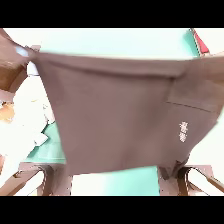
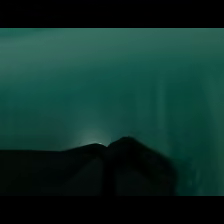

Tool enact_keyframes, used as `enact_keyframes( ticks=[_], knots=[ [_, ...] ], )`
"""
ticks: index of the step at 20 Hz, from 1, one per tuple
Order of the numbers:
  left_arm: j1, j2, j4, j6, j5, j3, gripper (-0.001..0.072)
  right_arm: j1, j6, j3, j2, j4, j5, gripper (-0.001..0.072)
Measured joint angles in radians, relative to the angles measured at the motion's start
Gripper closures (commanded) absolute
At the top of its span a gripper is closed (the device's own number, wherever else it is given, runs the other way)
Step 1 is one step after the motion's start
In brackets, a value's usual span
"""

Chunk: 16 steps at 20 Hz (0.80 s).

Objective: Fold the shirts.

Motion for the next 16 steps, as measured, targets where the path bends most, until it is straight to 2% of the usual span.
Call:
enact_keyframes(
  ticks=[2,4,8,12,16],
  knots=[
    [0.000,-0.109,0.005,0.018,0.023,-0.084,0.0682,0.037,0.011,-0.105,-0.091,0.001,-0.008,0.0697],
    [0.000,-0.229,0.002,0.040,0.091,-0.127,0.0682,0.072,0.016,-0.196,-0.188,-0.005,-0.075,0.0697],
    [0.000,-0.450,-0.095,0.137,0.289,-0.163,0.0682,0.124,0.021,-0.282,-0.380,-0.030,-0.289,0.0697],
    [-0.001,-0.586,-0.261,0.254,0.484,-0.135,0.0683,0.165,0.022,-0.210,-0.533,-0.037,-0.465,0.0697],
    [-0.008,-0.668,-0.331,0.319,0.555,-0.022,0.0683,0.188,0.021,-0.081,-0.623,-0.050,-0.583,0.0698]
  ],
)
